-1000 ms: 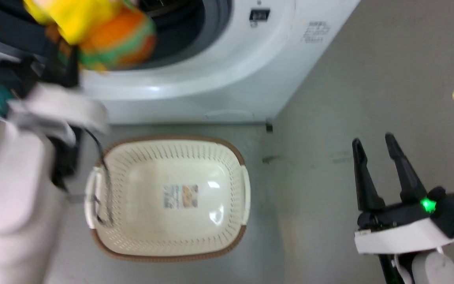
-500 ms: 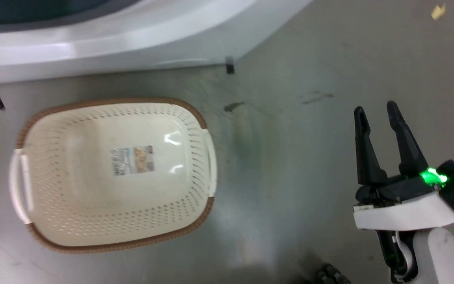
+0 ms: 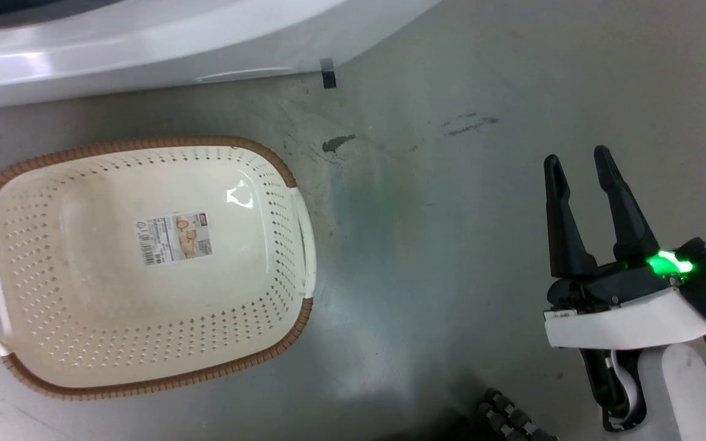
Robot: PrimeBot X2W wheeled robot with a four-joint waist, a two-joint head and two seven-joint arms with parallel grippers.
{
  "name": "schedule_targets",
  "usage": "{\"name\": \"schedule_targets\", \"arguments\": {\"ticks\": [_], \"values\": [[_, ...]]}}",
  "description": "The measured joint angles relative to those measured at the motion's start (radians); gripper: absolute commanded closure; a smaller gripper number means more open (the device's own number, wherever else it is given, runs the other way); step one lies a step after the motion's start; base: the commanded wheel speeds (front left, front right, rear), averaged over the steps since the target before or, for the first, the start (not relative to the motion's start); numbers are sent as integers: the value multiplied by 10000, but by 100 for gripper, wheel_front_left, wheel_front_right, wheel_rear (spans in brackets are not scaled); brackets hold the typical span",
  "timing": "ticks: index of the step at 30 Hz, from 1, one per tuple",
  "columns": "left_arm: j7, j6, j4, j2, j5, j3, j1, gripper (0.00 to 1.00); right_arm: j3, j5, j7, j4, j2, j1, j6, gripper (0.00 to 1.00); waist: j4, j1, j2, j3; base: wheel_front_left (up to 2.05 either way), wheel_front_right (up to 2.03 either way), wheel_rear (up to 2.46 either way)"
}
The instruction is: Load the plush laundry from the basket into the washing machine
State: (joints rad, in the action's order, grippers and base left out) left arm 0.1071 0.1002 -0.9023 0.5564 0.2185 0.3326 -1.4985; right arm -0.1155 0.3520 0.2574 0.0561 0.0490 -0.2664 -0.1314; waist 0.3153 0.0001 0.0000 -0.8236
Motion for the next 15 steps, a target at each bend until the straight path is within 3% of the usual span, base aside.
{"name": "schedule_targets", "arguments": {"ticks": [1,8,15], "values": [[-100,13,-125,-44,0,56,1,0,0,-8,0,-15,0,-38,0,0,-24,0,0,58,0,0,0],[-1156,100,-849,-506,138,303,480,0,288,-418,0,-90,-2,-86,0,0,-337,0,0,799,0,0,0],[-2951,171,-1227,-1258,556,408,2552,0,809,-1016,0,-182,0,256,0,0,-791,-2,0,2245,0,0,0]]}}
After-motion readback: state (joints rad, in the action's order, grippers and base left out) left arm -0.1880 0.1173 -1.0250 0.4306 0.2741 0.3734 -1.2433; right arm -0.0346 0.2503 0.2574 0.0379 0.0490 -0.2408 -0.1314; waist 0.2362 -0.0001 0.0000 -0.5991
